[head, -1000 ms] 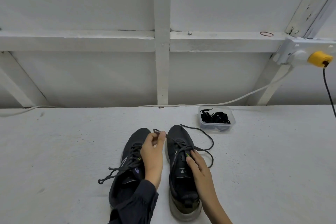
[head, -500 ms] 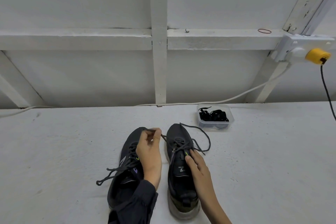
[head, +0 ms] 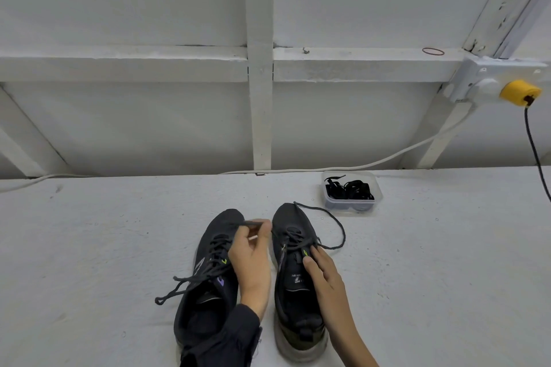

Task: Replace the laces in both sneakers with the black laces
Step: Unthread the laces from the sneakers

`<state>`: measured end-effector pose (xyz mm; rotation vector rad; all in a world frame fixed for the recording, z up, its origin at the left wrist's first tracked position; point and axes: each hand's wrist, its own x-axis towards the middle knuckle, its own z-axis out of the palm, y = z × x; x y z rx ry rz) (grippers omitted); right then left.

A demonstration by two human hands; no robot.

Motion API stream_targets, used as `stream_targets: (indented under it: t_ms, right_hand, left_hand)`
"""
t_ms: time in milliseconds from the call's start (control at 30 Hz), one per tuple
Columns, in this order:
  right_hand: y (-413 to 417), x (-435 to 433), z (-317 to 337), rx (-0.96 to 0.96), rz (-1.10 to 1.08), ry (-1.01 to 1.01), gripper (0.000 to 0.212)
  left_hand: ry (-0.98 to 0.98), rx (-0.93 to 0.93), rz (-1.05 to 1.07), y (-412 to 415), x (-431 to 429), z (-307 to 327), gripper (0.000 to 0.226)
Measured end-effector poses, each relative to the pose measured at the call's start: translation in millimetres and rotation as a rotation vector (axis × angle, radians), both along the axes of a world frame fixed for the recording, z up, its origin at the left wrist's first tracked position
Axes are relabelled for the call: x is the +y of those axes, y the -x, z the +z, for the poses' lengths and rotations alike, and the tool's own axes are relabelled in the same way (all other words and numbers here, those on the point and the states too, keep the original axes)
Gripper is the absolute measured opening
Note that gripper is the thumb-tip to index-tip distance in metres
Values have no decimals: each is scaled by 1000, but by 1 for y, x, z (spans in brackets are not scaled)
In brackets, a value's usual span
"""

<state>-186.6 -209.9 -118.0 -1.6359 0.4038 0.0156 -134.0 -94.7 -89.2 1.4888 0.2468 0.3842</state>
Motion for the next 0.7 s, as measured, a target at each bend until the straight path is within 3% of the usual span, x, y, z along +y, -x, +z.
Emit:
stream_targets:
  t_ms: [133,167,300,367,433,500,700]
  right_hand:
    - [0,0,-1,-2,-8,-1,47]
    - [0,1,0,-1,-9,-6,47]
    - [-1,1,0,-8,-11,3,44]
    - [-1,1,0,-5,-11,-1,44]
    - [0,0,-1,-5,-11,1,45]
    - [0,0,0,-2,-6,7,46]
    - [1,0,1,5,-7,12,50]
  left_hand:
    - [77,-22,-5,3,1,1,8]
    - [76,7,-42,6,1,-5,3]
    - [61,202,-204,16,-4,-32,22]
    - [-7,240,-249,13,-5,-37,12]
    - [-85,229,-274,6,-4,-36,2]
    - [-107,207,-230,-1,-2,-29,10]
    - [125,-44,-2,-10,3,12,12]
